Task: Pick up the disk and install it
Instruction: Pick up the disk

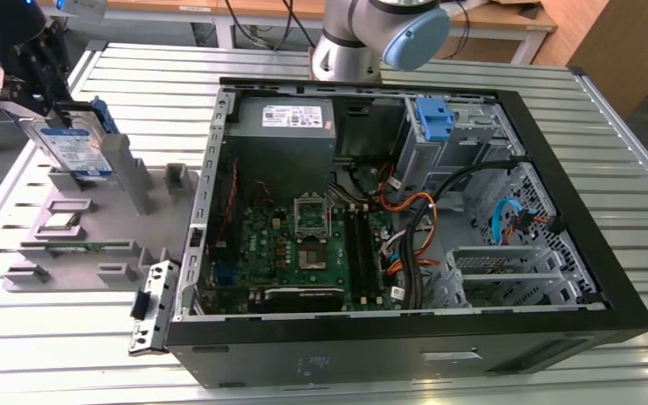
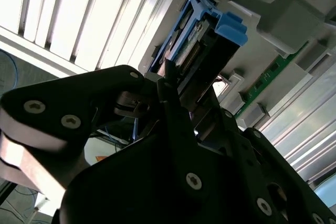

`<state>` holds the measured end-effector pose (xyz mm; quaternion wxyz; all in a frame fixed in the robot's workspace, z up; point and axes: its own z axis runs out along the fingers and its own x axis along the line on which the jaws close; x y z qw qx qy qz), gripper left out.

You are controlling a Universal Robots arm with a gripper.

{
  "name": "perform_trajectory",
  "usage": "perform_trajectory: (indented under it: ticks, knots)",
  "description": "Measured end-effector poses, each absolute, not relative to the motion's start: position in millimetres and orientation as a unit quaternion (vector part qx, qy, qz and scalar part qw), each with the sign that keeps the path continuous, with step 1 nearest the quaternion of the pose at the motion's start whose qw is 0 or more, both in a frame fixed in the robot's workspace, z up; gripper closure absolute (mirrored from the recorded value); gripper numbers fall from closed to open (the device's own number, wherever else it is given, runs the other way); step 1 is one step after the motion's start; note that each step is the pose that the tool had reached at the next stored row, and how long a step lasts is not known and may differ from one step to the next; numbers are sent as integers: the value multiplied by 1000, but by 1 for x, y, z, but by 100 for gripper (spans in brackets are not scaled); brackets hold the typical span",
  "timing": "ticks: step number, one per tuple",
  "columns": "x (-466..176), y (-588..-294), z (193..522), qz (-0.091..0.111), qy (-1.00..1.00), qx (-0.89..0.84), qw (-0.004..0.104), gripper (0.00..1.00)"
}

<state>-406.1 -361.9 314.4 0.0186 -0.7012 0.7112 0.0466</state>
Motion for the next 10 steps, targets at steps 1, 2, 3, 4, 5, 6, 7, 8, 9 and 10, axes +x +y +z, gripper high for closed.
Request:
perform_trajectory:
  ticks: [1,2,3,4,5,6,7,8,9,10]
  knots:
    - [-406,-362,314,47,711,-701,18,65]
    - [-406,-362,314,46,711,-701,18,65]
    - [-406,-362,314,44,712,-701,16,65]
    - [-406,-362,314,42,713,-700,14,65]
    - [-406,-362,314,41,714,-699,13,65]
    - [-406,-362,314,40,715,-698,12,65]
    - [-406,-362,314,40,717,-696,12,65]
    - [-406,-362,314,40,720,-693,12,65]
    - [-406,-362,314,40,722,-691,12,65]
    - [-406,-362,314,40,723,-689,13,65]
